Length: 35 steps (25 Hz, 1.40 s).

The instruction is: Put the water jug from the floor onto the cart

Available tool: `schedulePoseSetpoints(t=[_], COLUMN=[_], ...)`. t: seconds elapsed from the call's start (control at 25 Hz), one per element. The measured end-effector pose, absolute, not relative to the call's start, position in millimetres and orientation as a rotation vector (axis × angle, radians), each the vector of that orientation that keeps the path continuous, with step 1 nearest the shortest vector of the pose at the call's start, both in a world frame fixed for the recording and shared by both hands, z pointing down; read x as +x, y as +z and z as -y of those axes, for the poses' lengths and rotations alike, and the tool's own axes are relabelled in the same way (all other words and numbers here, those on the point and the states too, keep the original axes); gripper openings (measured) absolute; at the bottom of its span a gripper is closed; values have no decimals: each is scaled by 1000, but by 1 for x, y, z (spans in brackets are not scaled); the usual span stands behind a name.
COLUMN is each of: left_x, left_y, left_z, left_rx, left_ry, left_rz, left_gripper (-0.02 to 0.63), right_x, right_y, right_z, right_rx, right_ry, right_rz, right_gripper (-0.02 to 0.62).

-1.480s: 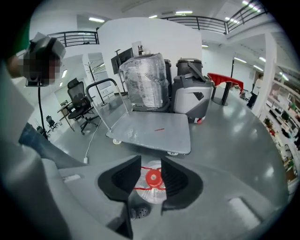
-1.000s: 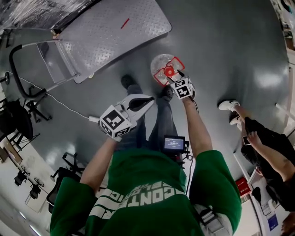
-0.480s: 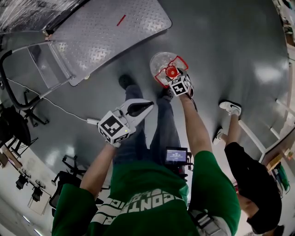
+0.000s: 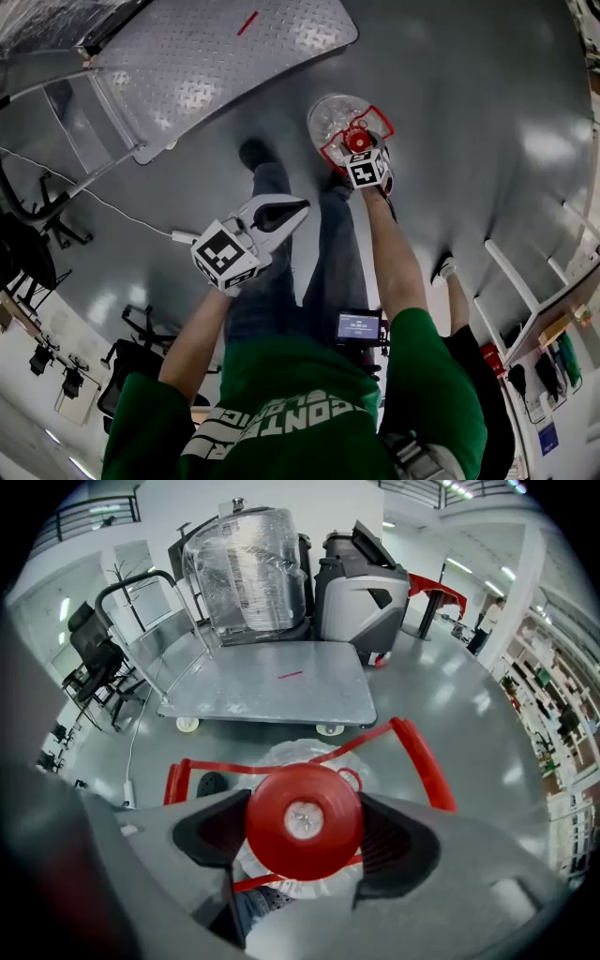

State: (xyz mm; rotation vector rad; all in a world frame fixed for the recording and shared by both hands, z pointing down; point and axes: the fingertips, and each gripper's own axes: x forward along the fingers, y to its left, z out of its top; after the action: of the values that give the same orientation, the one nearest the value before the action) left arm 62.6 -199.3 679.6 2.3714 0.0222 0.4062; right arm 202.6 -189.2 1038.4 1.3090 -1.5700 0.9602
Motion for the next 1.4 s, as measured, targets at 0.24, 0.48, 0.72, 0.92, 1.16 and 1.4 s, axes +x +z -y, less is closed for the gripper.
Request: schedulePoseSetpoints(t=[0.24,0.48,0.72,0.92,1.16,1.4], left_x=[58,50,40,31,32,28], left_y=[688,691,687,685,680,674], left_z=[206,219,235,249,262,276], left_rx=[2357,2354,2363,2372,2388,2414], left_ry=[406,400,406,400,379,358], left_rz=[-19,-10,11,40,48,52], left_gripper=[9,9,9,9,9,9], right_x=[206,206,203,197,200,204], right_y=[1043,1041,1024,993,944,885], right_z=[192,191,195,201,215,241], right_rx=[1310,1286,1325,1382,1461,1539], right_ry=[955,984,1015,1013,959,858], right_rz=[1545,1516,1535,1550,1585,1637], right_gripper=[302,301,301,301,301,301])
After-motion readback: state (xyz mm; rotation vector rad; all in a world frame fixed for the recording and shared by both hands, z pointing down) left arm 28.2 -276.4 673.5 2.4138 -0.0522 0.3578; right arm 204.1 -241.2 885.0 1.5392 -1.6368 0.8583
